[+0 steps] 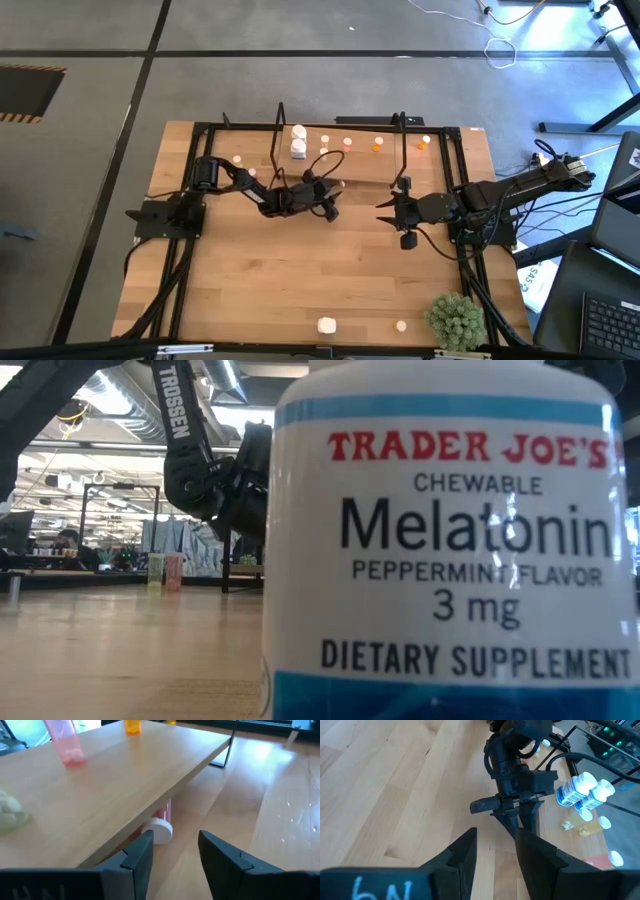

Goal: Pick and place medicine bottles onto shelf by color
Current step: Put the bottom red pill bottle on the shelf aligned with the other red pill bottle

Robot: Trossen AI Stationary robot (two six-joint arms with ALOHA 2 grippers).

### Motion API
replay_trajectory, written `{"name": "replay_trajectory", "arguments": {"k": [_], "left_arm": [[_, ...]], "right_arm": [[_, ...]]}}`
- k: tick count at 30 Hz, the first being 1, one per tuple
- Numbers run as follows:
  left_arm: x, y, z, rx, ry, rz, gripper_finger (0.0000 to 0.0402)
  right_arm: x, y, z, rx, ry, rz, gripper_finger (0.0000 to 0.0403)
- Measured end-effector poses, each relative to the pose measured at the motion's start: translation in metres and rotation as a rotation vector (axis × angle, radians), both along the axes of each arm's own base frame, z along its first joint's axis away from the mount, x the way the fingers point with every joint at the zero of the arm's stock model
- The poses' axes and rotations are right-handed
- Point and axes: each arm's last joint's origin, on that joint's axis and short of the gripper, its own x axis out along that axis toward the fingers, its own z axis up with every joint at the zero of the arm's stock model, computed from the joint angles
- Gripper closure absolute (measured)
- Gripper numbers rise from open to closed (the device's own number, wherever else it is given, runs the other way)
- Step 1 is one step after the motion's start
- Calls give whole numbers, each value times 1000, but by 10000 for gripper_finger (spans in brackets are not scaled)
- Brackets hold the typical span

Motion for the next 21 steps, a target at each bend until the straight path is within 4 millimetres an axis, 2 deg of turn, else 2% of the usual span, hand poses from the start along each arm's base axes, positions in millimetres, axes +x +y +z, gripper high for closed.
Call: {"name": "replay_trajectory", "arguments": {"k": [10, 21], "left_arm": [[-1, 0, -7, -100, -26, 29, 250], [-1, 0, -6, -111, -31, 11, 250]], "right_arm": [[0, 0, 0, 0, 0, 0, 267], [0, 0, 0, 0, 0, 0, 267]]}}
